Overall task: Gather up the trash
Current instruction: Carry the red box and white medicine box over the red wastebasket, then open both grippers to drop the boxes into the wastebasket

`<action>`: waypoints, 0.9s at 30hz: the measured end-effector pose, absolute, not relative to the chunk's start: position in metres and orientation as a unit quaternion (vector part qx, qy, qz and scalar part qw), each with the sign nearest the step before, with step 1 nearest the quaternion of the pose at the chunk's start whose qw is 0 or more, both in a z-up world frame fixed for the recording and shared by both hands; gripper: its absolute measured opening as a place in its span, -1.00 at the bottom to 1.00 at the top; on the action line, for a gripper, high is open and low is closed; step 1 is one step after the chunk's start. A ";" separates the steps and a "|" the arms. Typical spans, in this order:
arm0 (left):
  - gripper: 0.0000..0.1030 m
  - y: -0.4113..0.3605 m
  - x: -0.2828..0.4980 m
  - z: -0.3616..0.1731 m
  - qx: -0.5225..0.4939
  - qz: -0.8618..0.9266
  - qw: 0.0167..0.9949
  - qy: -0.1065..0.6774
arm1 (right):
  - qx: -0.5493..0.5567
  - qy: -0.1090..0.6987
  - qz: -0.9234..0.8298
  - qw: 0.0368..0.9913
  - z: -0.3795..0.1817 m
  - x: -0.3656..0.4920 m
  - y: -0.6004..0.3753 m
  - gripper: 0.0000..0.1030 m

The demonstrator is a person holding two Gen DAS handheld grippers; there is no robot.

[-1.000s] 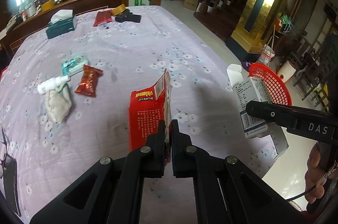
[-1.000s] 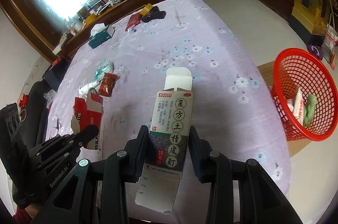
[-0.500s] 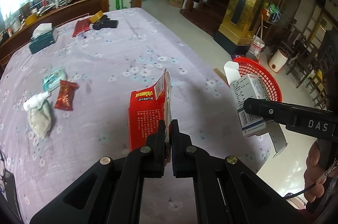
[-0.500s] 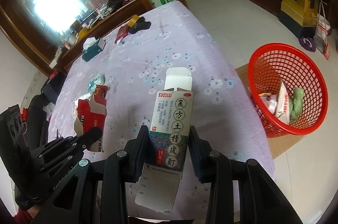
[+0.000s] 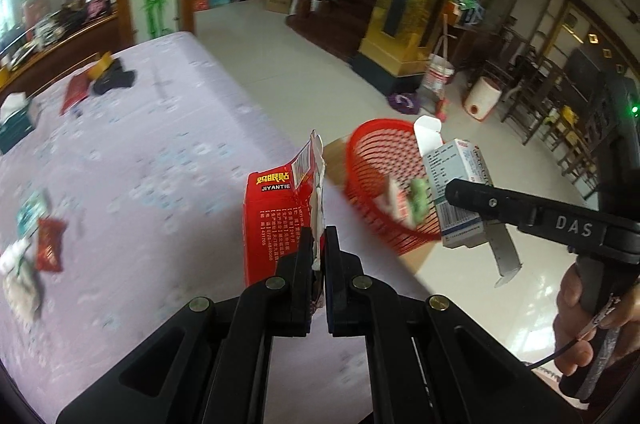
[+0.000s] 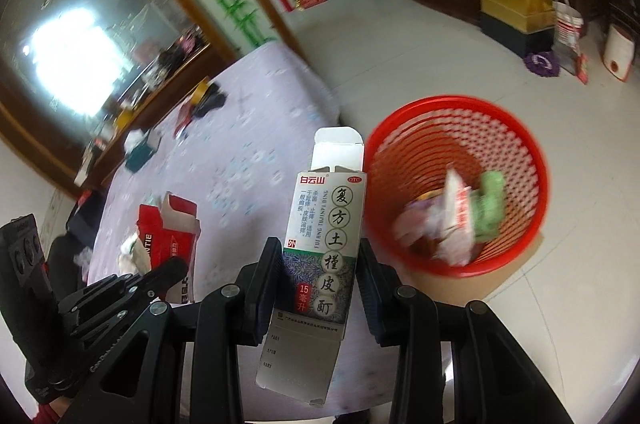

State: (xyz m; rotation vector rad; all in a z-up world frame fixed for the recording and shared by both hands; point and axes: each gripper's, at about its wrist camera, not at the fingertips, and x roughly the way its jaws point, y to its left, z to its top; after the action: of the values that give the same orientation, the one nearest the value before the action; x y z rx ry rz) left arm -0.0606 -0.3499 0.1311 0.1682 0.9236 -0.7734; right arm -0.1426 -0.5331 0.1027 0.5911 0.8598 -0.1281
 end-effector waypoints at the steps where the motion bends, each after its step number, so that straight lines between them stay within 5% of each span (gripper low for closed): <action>1: -0.92 -0.359 -0.060 0.132 0.078 -0.370 0.818 0.434 | 0.284 0.408 -0.066 0.865 0.104 -0.145 -0.541 -0.22; 21: -0.91 -0.507 -0.029 0.105 0.052 -0.433 0.765 0.474 | 0.295 0.405 -0.117 0.857 0.091 -0.120 -0.654 -0.13; 25: -0.34 -0.510 -0.028 0.101 0.049 -0.425 0.768 0.477 | 0.302 0.406 -0.120 0.854 0.087 -0.114 -0.665 -0.11; 27: -0.28 -0.504 -0.028 0.102 0.043 -0.425 0.770 0.475 | 0.304 0.405 -0.123 0.854 0.087 -0.116 -0.668 -0.11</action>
State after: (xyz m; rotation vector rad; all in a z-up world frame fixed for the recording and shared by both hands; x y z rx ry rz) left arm -0.0280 -0.5037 0.1018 0.0931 1.0307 -0.9209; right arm -0.1162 -0.6682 0.0869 0.6391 0.8519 -0.2577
